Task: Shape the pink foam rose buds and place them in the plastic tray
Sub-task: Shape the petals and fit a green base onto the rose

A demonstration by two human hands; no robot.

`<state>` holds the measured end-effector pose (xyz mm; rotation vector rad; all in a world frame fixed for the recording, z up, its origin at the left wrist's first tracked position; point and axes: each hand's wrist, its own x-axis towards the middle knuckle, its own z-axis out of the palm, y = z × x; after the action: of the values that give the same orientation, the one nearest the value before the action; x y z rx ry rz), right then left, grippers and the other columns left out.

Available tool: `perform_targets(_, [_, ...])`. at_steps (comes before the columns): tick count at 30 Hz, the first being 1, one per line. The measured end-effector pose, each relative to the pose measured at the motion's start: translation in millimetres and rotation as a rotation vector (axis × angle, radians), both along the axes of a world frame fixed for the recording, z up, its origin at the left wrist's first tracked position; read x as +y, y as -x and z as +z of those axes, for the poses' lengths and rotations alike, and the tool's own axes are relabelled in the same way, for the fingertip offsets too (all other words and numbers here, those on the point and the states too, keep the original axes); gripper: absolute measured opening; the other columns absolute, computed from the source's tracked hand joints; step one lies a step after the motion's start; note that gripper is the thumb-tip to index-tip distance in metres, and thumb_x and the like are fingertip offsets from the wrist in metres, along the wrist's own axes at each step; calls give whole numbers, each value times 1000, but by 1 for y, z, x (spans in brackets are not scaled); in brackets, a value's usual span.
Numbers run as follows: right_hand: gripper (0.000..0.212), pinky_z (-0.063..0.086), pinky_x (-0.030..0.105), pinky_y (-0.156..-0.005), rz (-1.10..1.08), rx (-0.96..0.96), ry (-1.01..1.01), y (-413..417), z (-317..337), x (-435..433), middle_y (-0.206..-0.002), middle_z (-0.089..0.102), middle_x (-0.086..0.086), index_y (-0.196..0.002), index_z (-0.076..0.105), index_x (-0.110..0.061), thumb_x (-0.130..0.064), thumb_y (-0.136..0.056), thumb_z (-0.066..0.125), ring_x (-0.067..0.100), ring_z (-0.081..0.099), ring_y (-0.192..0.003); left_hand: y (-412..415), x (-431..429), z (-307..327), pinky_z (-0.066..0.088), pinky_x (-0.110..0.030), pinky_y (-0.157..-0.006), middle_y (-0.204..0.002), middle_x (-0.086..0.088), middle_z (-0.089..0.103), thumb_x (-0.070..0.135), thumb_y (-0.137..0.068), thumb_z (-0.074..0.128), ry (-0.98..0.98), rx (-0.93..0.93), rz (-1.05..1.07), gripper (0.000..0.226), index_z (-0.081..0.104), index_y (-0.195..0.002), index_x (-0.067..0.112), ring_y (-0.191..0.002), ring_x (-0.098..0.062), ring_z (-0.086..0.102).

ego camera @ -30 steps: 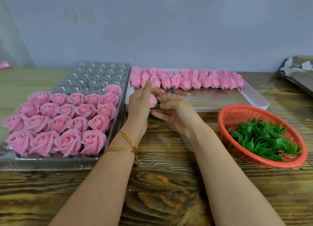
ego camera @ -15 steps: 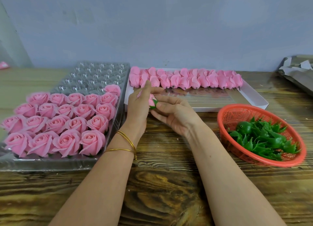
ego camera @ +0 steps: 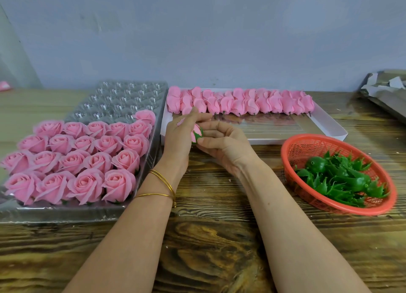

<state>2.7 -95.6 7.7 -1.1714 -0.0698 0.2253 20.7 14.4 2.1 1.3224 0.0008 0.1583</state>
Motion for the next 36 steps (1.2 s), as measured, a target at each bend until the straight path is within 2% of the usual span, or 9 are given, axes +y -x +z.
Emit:
perform_targets(2, [31, 56, 30, -82, 0, -14, 11, 0, 0, 0, -87, 66, 15, -98, 64, 1, 23, -77, 58, 23, 65, -83, 1, 0, 0, 51, -38, -91, -108, -13, 72, 38, -87, 59, 2, 12, -15, 29, 79, -78, 19, -105, -24, 67])
perform_targets(5, [30, 57, 29, -80, 10, -28, 16, 0, 0, 0, -87, 66, 15, -96, 66, 0, 23, -77, 59, 23, 65, -83, 2, -1, 0, 52, -33, -76, -87, -14, 75, 35, -93, 57, -9, 13, -44, 31, 79, -80, 17, -84, -24, 72])
perform_targets(9, [29, 56, 33, -85, 31, -55, 34, 1, -1, 0, -84, 68, 14, -93, 68, 0, 22, -77, 60, 23, 66, -81, 5, -1, 3, 56, -28, -62, -80, -19, 73, 30, -95, 56, 9, 31, -85, 32, 77, -80, 12, -69, -27, 71])
perform_targets(16, [26, 54, 38, -86, 22, -68, 125, 3, -1, 0, -76, 67, 10, -87, 69, -4, 19, -76, 65, 23, 64, -76, 7, -3, 6, 57, -29, -68, -90, -15, 74, 29, -93, 59, -9, 78, -95, 29, 75, -89, 6, -81, -25, 71])
perform_targets(22, [29, 53, 31, -73, 2, -33, 160, 2, 0, 3, -78, 55, 13, -100, 62, 5, 21, -76, 63, 25, 56, -77, 8, -3, 4, 53, -21, -56, -80, -7, 75, 31, -95, 58, -57, 82, -119, 28, 76, -89, 10, -70, -13, 71])
perform_targets(28, [22, 52, 33, -78, 0, -66, 152, 1, -2, 0, -78, 63, 13, -93, 67, 3, 17, -77, 64, 26, 59, -79, 8, -5, 6, 53, -31, -69, -90, -4, 73, 36, -77, 77, 3, 46, -49, 23, 73, -90, 17, -86, -19, 69])
perform_targets(30, [22, 54, 32, -79, -50, -78, 150, -1, -4, -1, -77, 66, 11, -95, 69, 1, 14, -77, 67, 24, 63, -79, 7, -5, 6, 52, -40, -84, -109, -8, 68, 43, -59, 82, 0, 33, -11, 50, 69, -101, 18, -104, -24, 64])
perform_targets(33, [20, 56, 34, -79, -166, -92, 122, -5, -7, -2, -80, 69, 12, -98, 70, 1, 7, -78, 71, 24, 65, -79, 9, -6, 5, 51, -48, -92, -113, -12, 67, 46, -48, 83, -22, 13, -27, 77, 61, -112, 9, -107, -29, 64])
perform_targets(36, [20, 56, 40, -83, -251, -114, 122, -9, -11, -1, -84, 70, 15, -99, 70, 3, 1, -80, 73, 26, 66, -81, 9, -9, 4, 53, -51, -88, -102, -23, 70, 40, -52, 82, -30, -1, -76, 54, 67, -94, 9, -100, -37, 66])
